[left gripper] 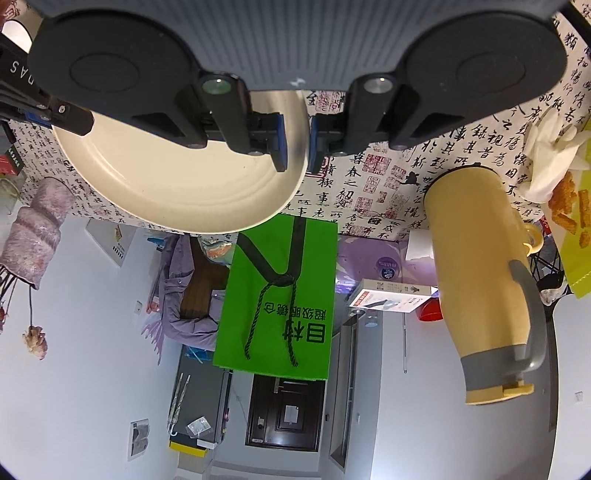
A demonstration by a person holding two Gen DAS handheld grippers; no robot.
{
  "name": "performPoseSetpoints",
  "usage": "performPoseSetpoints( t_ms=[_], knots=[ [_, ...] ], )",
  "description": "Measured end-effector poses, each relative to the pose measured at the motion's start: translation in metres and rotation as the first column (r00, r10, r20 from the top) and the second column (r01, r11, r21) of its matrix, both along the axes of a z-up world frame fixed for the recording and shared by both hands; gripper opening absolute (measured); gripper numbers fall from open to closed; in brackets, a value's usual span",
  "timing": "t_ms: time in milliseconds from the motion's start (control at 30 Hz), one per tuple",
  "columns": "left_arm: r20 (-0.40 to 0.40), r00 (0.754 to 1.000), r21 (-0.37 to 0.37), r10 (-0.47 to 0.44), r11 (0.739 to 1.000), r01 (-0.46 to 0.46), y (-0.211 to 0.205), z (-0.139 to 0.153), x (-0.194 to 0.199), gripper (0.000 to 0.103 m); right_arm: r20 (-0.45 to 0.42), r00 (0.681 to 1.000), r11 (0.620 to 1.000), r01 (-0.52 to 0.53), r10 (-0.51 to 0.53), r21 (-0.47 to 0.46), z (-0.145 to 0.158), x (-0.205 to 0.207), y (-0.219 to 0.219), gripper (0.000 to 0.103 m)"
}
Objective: Organize plates and bowls
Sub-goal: 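Carry the held cream plates with both tools toward the blue bowl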
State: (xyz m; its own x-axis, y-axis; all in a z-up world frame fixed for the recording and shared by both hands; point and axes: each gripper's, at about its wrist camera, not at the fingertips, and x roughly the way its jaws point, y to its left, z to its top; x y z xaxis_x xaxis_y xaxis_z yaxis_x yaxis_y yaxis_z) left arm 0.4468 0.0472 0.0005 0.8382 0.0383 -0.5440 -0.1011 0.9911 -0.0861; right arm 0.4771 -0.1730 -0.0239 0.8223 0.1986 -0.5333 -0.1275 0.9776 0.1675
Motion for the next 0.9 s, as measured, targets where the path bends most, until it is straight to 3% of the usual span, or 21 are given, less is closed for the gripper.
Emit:
performPoseSetpoints(
  t_ms=[900],
  knots=[
    [0.052,0.999,0.043,-0.009,0.999,0.007,-0.046,0.029,-0.089,0.012,0.03,0.999,0.999,0.02,-0.021,0.024,0.023,-0.091,-0.042,0.015]
  ],
)
